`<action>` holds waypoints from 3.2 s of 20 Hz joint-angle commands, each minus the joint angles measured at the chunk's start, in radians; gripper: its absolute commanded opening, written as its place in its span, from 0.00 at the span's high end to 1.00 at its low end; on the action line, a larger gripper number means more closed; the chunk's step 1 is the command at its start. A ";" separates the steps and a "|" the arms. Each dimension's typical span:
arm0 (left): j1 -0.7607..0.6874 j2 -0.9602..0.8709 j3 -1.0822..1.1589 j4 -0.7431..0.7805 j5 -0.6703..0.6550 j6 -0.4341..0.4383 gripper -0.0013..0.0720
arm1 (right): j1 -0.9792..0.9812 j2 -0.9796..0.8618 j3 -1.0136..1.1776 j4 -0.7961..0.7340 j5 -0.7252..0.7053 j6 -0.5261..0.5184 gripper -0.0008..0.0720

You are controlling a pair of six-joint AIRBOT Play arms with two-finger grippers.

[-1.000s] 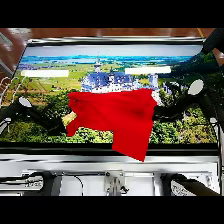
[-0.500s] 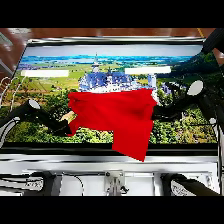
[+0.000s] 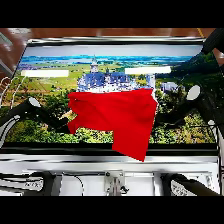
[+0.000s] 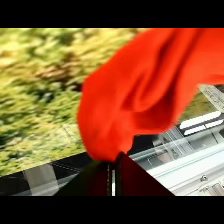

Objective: Fold the shirts.

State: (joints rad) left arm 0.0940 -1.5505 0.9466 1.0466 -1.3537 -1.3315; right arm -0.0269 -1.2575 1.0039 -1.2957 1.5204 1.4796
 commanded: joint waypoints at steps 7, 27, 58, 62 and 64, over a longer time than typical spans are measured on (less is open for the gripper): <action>-0.001 0.131 0.081 -0.019 -0.100 0.101 0.94 | -0.100 -0.067 -0.241 0.268 -0.430 0.034 0.25; -0.001 0.225 0.763 -0.208 -0.087 0.098 0.94 | -0.026 0.201 0.154 0.354 -0.557 -0.183 0.89; 0.000 0.816 0.351 0.159 0.160 -0.098 0.94 | -0.025 0.272 0.480 -0.020 -0.071 0.134 0.89; -0.001 0.597 0.164 0.138 0.442 -0.184 0.94 | 0.007 0.111 0.218 0.105 -0.497 0.136 0.89; -0.001 0.423 0.192 0.031 0.658 -0.137 0.94 | 0.064 0.002 0.219 0.148 -0.692 0.135 0.89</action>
State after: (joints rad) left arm 0.0929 -0.9459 1.1851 1.1709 -0.9684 -1.4742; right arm -0.0116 -1.1324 1.3098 -1.2289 1.1316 1.6058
